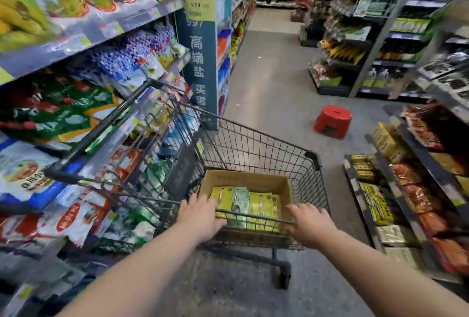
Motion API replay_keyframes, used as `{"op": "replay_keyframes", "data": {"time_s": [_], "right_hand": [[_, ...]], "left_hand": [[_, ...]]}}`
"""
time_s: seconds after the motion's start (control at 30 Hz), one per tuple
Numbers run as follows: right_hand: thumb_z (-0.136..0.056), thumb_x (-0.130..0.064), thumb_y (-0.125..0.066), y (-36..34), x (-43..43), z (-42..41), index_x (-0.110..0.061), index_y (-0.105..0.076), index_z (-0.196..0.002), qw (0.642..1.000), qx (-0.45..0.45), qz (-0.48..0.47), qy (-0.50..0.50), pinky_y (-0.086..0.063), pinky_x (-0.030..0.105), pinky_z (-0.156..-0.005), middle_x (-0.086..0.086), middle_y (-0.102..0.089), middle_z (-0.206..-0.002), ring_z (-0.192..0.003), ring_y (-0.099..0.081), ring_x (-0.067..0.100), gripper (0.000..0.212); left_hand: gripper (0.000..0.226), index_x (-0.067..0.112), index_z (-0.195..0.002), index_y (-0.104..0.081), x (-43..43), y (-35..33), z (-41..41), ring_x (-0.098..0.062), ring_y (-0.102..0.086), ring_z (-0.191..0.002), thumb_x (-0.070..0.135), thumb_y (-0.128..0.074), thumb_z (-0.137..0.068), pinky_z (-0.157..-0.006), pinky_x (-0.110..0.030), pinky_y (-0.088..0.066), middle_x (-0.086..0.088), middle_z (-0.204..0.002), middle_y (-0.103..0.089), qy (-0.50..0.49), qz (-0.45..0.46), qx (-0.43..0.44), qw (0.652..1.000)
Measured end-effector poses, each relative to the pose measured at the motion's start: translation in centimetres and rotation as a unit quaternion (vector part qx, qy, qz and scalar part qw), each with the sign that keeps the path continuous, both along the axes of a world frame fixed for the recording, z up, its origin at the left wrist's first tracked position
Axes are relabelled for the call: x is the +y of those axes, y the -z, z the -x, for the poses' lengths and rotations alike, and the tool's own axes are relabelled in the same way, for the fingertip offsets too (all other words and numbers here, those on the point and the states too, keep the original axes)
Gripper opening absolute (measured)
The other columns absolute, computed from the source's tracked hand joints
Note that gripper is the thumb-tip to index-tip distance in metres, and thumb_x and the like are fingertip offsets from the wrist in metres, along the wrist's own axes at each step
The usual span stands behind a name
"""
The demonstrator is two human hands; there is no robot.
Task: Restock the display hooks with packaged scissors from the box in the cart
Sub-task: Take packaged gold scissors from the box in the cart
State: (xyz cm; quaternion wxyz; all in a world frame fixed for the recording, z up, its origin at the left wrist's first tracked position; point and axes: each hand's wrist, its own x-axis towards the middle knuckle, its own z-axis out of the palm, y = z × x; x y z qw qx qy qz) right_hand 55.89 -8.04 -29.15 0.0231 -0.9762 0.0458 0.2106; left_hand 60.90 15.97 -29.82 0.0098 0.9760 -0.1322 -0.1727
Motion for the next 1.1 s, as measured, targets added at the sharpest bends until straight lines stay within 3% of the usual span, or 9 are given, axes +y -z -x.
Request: {"op": "replay_keyframes", "data": {"time_s": [0.17, 0.4, 0.73, 1.1], "right_hand": [[-0.09, -0.042, -0.05, 1.5, -1.5, -2.7, -0.029, -0.03, -0.143, 0.999, 0.035, 0.01, 0.035, -0.027, 0.046, -0.111, 0.0, -0.038, -0.148, -0.138, -0.031, 0.023, 0.059], [-0.09, -0.023, -0.047, 4.3, -3.1, -9.4, -0.022, -0.033, -0.142, 0.996, 0.081, 0.003, 0.043, -0.035, 0.043, -0.106, 0.007, -0.044, -0.141, -0.129, -0.043, 0.027, 0.053], [-0.089, -0.024, -0.053, 10.9, -6.6, -20.8, -0.023, -0.033, -0.142, 0.984, 0.156, -0.081, 0.009, -0.045, 0.045, -0.101, 0.007, -0.045, -0.141, -0.124, -0.049, 0.028, 0.057], [-0.091, -0.017, -0.052, 18.7, -7.8, -25.4, -0.022, -0.036, -0.141, 0.959, 0.252, -0.125, 0.037, -0.046, 0.039, -0.1, 0.007, -0.045, -0.142, -0.124, -0.049, 0.026, 0.053]], "left_hand": [[0.064, 0.018, -0.138, -0.038, -0.9, 2.5, -4.2, -0.027, -0.034, -0.135, 0.059, -0.046, -0.089, -0.11, -0.048, -0.031, -0.005, -0.144, -0.042, 0.026, 0.0, 0.033, 0.999], [0.069, 0.019, -0.142, -0.034, -2.7, 5.8, -9.6, -0.025, -0.034, -0.135, 0.058, -0.048, -0.088, -0.112, -0.047, -0.031, -0.003, -0.146, -0.04, 0.031, -0.003, 0.067, 0.997], [0.06, 0.018, -0.136, -0.039, -5.3, 9.9, -18.7, -0.025, -0.04, -0.131, 0.053, -0.05, -0.089, -0.103, -0.039, -0.037, -0.004, -0.14, -0.044, -0.082, -0.05, 0.166, 0.982], [0.063, 0.018, -0.141, -0.036, -7.1, 16.6, -20.7, -0.026, -0.038, -0.133, 0.051, -0.051, -0.09, -0.106, -0.041, -0.038, -0.003, -0.145, -0.041, -0.131, -0.061, 0.259, 0.955]]}}
